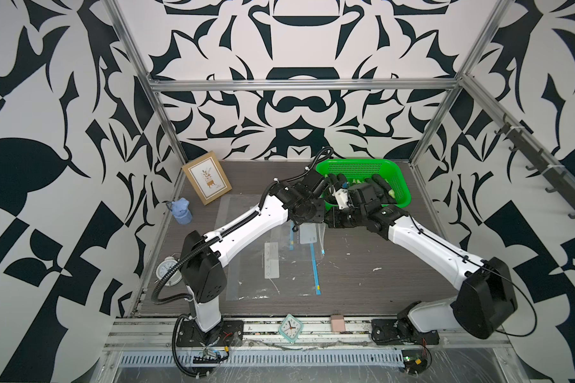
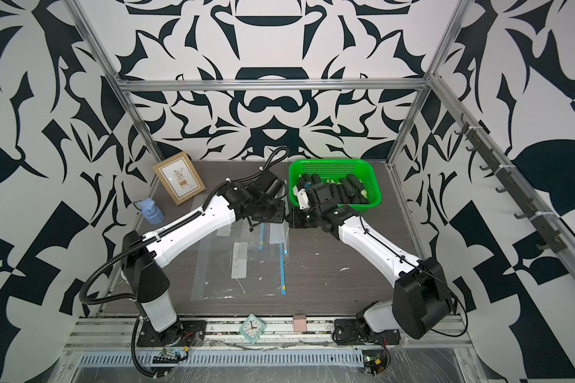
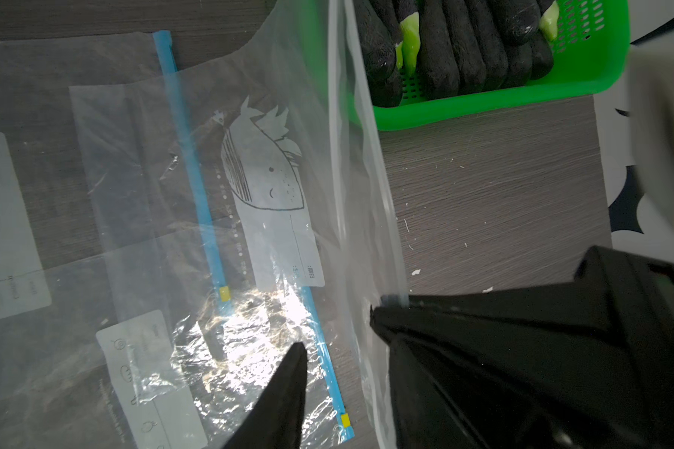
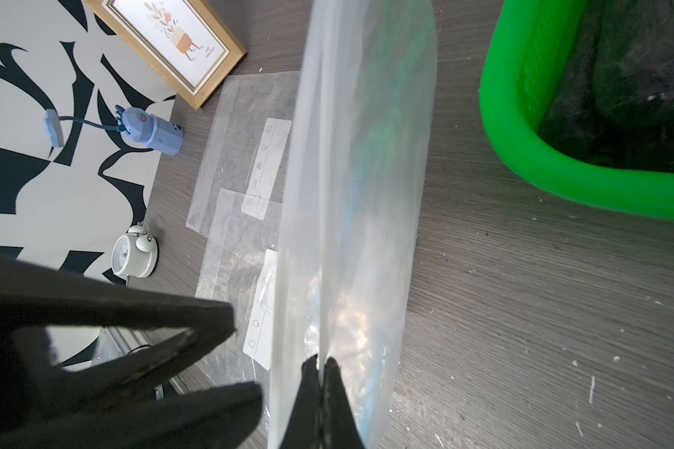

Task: Place the eggplant in a zip-top bag and seal the zipper
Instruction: Open the zipper food storage bag.

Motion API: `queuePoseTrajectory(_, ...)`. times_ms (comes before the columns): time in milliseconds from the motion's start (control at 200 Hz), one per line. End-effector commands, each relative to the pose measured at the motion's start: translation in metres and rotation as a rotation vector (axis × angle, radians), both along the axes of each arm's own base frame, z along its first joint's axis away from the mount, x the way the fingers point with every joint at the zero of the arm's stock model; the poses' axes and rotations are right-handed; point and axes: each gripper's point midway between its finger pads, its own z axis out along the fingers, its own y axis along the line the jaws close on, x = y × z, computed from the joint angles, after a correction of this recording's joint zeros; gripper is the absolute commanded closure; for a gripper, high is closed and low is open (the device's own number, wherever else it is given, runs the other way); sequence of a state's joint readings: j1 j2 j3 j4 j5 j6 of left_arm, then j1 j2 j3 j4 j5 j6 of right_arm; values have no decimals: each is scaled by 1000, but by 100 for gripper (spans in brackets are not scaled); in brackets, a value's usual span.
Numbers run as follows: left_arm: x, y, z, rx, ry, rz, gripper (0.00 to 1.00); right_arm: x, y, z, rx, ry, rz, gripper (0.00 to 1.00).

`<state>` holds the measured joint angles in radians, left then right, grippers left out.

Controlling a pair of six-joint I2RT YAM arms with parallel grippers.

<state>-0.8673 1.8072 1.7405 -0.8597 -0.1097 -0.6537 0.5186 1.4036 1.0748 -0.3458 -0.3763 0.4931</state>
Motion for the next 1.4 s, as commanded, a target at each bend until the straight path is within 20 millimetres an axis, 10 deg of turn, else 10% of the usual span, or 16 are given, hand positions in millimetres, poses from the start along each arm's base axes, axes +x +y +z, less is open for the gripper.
queuePoseTrajectory(0,8,2,-1,29,-8,11,61,7,6,26,38,-72,-3,100)
queuePoseTrajectory(830,30,11,-13,72,-46,62,100,6,7,26,26,-76,2,100)
queuePoseTrajectory(1395,20,93,28,373,-135,184,100,17,14,23,-6,-73,21,100)
